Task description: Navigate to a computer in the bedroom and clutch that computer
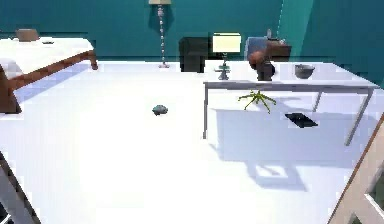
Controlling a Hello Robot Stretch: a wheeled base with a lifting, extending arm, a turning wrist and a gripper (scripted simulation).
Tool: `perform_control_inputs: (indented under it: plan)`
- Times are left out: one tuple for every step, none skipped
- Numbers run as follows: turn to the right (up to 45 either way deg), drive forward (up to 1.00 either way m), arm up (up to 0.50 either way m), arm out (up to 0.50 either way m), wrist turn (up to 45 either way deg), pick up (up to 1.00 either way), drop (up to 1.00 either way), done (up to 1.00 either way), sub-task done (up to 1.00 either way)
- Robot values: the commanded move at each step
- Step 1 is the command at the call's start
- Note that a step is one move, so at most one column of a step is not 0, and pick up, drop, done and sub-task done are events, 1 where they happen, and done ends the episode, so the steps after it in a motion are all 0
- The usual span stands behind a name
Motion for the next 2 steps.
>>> perform_control_inputs:
  plan:
    - [0.0,0.95,0.00,0.00,0.0,0.00,0.00,0.00,0.00]
    - [45.0,0.00,0.00,0.00,0.0,0.00,0.00,0.00,0.00]
